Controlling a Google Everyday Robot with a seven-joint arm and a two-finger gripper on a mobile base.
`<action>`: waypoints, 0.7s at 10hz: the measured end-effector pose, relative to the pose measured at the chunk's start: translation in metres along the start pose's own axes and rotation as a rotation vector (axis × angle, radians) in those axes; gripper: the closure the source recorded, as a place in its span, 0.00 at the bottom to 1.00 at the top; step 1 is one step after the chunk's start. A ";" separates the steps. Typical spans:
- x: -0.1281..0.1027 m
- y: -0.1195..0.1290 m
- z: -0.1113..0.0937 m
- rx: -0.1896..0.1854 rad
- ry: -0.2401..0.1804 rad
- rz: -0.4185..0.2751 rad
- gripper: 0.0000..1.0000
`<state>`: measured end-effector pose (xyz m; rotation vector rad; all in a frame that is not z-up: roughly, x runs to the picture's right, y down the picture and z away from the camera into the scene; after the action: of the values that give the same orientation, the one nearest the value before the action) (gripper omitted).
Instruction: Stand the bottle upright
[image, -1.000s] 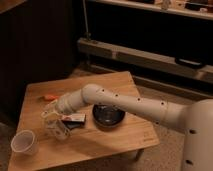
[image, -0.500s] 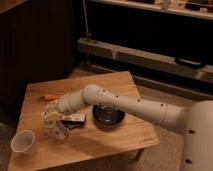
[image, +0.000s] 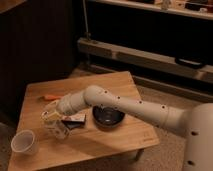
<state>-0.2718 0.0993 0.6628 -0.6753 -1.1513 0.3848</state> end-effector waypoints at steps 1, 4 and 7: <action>-0.001 0.001 0.000 -0.002 -0.002 -0.014 0.80; -0.001 0.002 0.000 -0.006 -0.004 -0.018 0.77; -0.001 0.003 0.000 -0.011 -0.006 -0.020 0.77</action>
<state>-0.2721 0.1007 0.6604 -0.6719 -1.1655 0.3644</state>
